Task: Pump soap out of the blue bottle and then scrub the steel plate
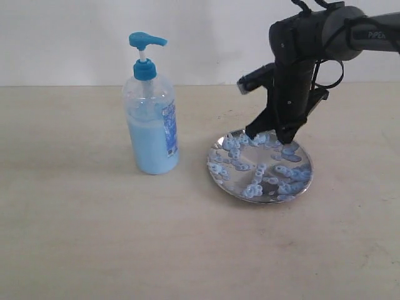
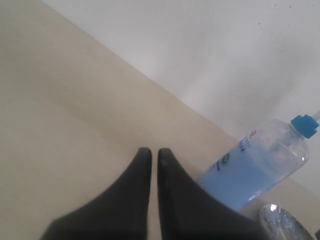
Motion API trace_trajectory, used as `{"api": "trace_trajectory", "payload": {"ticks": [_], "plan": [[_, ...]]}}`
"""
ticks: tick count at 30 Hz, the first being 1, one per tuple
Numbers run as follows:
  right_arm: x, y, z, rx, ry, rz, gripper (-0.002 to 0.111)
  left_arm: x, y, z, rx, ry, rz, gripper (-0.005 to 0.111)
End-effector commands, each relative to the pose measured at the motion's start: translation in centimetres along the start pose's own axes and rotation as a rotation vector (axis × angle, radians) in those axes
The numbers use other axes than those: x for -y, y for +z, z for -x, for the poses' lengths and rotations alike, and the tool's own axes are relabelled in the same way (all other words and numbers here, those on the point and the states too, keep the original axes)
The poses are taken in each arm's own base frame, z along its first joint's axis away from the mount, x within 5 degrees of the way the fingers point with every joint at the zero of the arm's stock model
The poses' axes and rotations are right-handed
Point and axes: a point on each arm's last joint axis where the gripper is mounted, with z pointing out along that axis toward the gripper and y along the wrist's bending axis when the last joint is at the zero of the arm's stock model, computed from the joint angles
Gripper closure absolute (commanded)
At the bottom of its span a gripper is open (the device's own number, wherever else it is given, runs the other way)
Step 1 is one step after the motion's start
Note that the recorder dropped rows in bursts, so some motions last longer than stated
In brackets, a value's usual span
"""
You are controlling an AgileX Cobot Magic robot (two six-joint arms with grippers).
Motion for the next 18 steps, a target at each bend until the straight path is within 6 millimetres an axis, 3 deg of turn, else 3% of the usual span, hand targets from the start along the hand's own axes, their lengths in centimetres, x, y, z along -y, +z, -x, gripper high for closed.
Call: {"api": "trace_trajectory", "payload": {"ticks": [1, 3, 4, 6, 8, 9, 11, 13, 16, 18], "plan": [[-2.6, -0.8, 1.8, 0.183, 0.022, 0.214, 0.109, 0.0, 0.0, -0.1, -0.004, -0.001, -0.006, 0.103], [-4.7, -1.2, -0.2, -0.001, -0.314, 0.362, 0.109, 0.0, 0.0, -0.1, -0.004, -0.001, -0.006, 0.103], [-4.8, -1.0, -0.9, -0.064, -0.373, 0.374, 0.109, 0.0, 0.0, -0.1, -0.004, -0.001, -0.006, 0.103], [-3.5, -0.1, -2.1, -0.161, -0.307, 0.243, 0.109, 0.0, 0.0, -0.1, -0.004, -0.001, -0.006, 0.103], [-0.9, 0.4, -2.6, -0.219, -0.203, 0.031, 0.109, 0.0, 0.0, -0.1, -0.001, -0.001, -0.010, 0.103], [0.3, 0.5, -2.0, -0.161, -0.108, -0.068, 0.109, 0.0, 0.0, -0.1, -0.001, -0.001, -0.010, 0.103], [0.7, 0.6, -0.7, -0.001, 0.113, -0.112, 0.109, 0.0, 0.0, -0.1, -0.001, -0.001, -0.010, 0.103], [-0.9, 0.5, 0.5, 0.115, 0.181, -0.001, 0.109, 0.0, 0.0, -0.1, -0.001, -0.001, -0.010, 0.103], [-5.1, 0.0, -0.3, 0.022, -0.230, 0.267, 0.109, 0.0, 0.0, -0.1, -0.001, -0.001, -0.010, 0.103], [-6.3, -0.3, -2.0, -0.125, -0.392, 0.372, 0.109, 0.0, 0.0, -0.1, -0.001, -0.001, -0.010, 0.103]]}}
